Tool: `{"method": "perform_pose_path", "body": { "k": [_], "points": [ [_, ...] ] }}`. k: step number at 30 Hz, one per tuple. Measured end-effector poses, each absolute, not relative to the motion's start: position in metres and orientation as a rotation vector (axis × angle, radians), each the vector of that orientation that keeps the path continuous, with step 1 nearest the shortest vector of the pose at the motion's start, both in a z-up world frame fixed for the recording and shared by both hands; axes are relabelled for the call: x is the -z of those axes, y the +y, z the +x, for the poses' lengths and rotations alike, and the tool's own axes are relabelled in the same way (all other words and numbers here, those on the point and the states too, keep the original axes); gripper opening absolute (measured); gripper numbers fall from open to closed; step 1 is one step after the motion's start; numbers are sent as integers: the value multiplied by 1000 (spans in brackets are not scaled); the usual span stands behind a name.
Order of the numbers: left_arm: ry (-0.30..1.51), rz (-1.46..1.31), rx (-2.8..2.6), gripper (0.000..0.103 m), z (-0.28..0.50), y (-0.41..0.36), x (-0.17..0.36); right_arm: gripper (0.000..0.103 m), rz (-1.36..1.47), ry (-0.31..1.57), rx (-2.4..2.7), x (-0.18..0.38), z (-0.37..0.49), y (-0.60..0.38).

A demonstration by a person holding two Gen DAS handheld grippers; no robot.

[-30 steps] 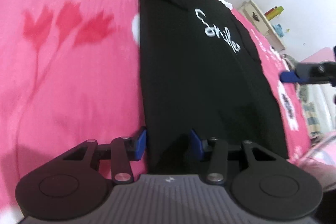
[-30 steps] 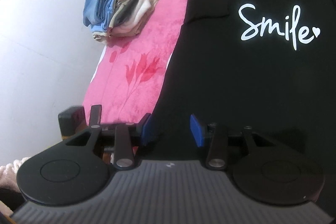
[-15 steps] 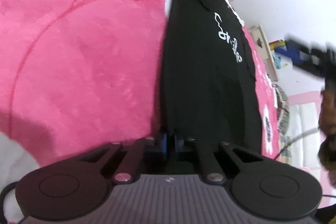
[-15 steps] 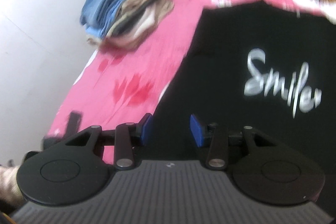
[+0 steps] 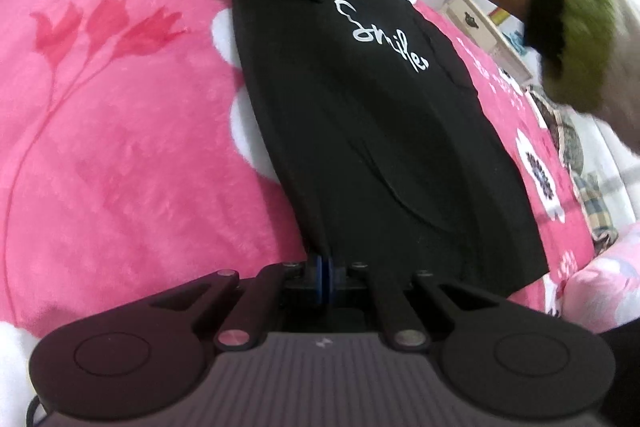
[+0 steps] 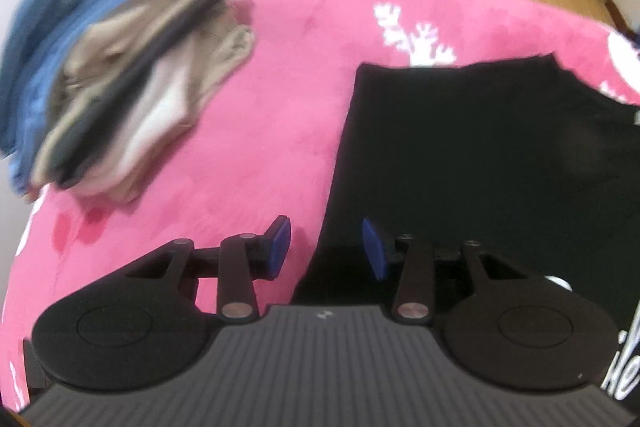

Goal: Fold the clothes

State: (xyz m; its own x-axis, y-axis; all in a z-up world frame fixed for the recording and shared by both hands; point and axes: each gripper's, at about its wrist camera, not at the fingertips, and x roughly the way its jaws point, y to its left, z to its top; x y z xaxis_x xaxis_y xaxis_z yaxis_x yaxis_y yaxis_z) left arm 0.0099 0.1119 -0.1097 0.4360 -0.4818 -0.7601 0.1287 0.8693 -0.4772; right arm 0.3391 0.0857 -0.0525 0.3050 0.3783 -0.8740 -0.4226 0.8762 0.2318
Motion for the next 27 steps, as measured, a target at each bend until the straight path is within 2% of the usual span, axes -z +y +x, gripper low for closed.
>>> {"method": "perform_pose_path", "body": {
  "k": [8,11,15,20,27],
  "points": [
    [1046,-298,436,3,10,106,112,41,-154,1209,-482,79,360,116],
    [1038,-274,452,3,10,103,113,38,-206,1208,-489,80,359,121],
    [1020,-247,474,3,6,102,109,24,-157,1230,-475,79,366,113],
    [1001,-256,506,3,5,98,105,5,34,1277,-454,80,379,83],
    [946,-299,575,3,6,88,90,4,196,1242,-447,66,380,35]
  ]
}}
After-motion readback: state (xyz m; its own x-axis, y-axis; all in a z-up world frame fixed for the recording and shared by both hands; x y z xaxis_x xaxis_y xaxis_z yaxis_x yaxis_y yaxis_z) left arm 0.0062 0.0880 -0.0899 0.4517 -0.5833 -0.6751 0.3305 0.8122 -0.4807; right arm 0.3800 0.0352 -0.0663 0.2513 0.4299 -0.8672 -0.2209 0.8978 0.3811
